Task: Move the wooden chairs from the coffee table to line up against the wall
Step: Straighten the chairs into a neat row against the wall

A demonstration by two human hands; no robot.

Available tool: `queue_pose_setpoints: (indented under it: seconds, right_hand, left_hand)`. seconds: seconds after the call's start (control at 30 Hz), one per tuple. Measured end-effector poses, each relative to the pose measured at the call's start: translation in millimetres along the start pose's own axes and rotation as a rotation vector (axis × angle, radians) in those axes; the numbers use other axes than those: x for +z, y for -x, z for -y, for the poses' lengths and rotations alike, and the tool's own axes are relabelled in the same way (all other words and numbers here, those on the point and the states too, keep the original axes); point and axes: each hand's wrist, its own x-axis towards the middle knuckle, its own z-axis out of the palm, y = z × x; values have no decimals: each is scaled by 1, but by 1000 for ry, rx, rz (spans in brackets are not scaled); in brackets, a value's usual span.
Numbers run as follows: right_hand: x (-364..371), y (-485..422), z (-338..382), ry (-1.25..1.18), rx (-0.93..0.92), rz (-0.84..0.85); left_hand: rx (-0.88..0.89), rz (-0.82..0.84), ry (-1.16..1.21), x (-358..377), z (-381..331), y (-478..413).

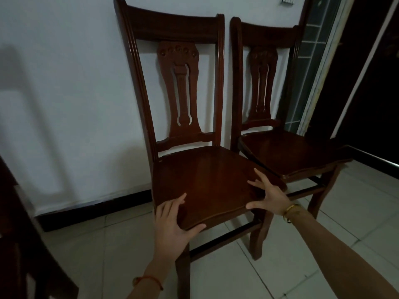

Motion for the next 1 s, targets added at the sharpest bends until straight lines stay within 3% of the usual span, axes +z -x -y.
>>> queue_pose_setpoints:
  seconds: [0.27, 0.57, 0.73, 1.0]
  right_hand:
    - [1, -25, -9, 20, -23, -24]
    - [-1, -10, 13, -99, -79, -44]
    - [-11, 19, 62, -162, -170, -109]
    - [28, 91, 167, -216, -375, -40]
  left_hand:
    - [-6, 1, -41, 8, 11, -27]
    - [-80, 222, 23, -21, -6, -32]
    - [-107, 214, 450, -78, -27, -33]
    - [-79, 84, 403, -211, -41, 23]
